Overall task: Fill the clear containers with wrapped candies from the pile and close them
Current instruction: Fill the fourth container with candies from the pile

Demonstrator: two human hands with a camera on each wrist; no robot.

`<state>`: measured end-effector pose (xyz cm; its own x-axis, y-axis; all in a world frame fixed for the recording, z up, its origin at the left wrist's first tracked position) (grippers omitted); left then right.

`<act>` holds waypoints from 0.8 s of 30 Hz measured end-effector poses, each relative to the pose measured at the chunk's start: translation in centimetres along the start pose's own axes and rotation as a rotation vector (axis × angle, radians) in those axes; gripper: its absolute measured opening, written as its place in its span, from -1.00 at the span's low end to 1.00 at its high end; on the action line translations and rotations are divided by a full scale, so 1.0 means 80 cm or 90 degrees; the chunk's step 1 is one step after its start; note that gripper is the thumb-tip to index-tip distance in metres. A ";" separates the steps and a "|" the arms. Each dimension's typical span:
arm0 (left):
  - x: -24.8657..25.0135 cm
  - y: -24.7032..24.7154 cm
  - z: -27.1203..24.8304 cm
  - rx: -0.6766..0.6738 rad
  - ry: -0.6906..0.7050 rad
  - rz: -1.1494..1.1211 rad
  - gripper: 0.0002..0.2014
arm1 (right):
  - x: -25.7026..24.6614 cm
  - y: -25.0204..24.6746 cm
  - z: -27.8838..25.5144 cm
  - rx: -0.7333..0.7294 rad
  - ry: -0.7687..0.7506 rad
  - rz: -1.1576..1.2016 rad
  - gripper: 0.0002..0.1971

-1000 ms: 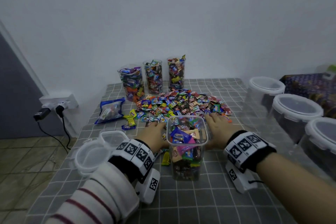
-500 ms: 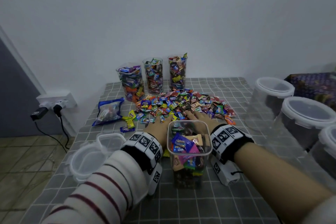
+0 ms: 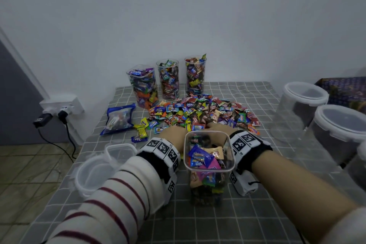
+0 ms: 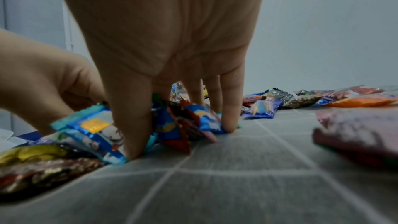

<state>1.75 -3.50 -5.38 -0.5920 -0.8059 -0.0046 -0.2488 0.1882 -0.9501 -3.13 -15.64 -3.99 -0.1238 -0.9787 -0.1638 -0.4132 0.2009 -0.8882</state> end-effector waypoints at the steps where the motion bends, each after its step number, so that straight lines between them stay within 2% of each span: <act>1: -0.002 -0.001 0.000 0.013 -0.005 -0.009 -0.74 | 0.003 0.005 0.004 -0.007 -0.002 -0.027 -0.62; 5: -0.002 0.003 -0.007 0.045 -0.003 -0.013 -0.74 | 0.001 0.003 0.000 0.016 -0.002 -0.017 -0.75; 10: -0.003 -0.004 -0.017 0.075 -0.008 -0.010 -0.76 | 0.005 0.004 -0.004 0.064 0.017 -0.014 -0.71; 17: -0.009 -0.008 -0.039 0.118 -0.042 -0.047 -0.78 | 0.014 0.010 -0.019 0.120 -0.024 0.003 -0.71; 21: -0.016 -0.010 -0.051 0.180 -0.048 -0.085 -0.82 | 0.012 0.008 -0.034 0.140 -0.034 -0.030 -0.73; 24: -0.024 -0.005 -0.056 0.203 -0.046 -0.176 -0.84 | 0.009 0.005 -0.053 0.153 -0.044 -0.039 -0.71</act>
<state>-0.43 0.50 -3.57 -0.4782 -0.8411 0.2527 -0.1349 -0.2140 -0.9675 -7.20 -16.08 -2.68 -0.0401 -0.9909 -0.1283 -0.1903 0.1336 -0.9726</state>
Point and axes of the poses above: each hand's wrist, its own z-axis towards the middle knuckle, its own y-axis out of the palm, x = y × z, the point moved 4 cm from there along z, towards the middle knuckle, and after that the axes turned 2 degrees about -y, right-handed, at the moved point
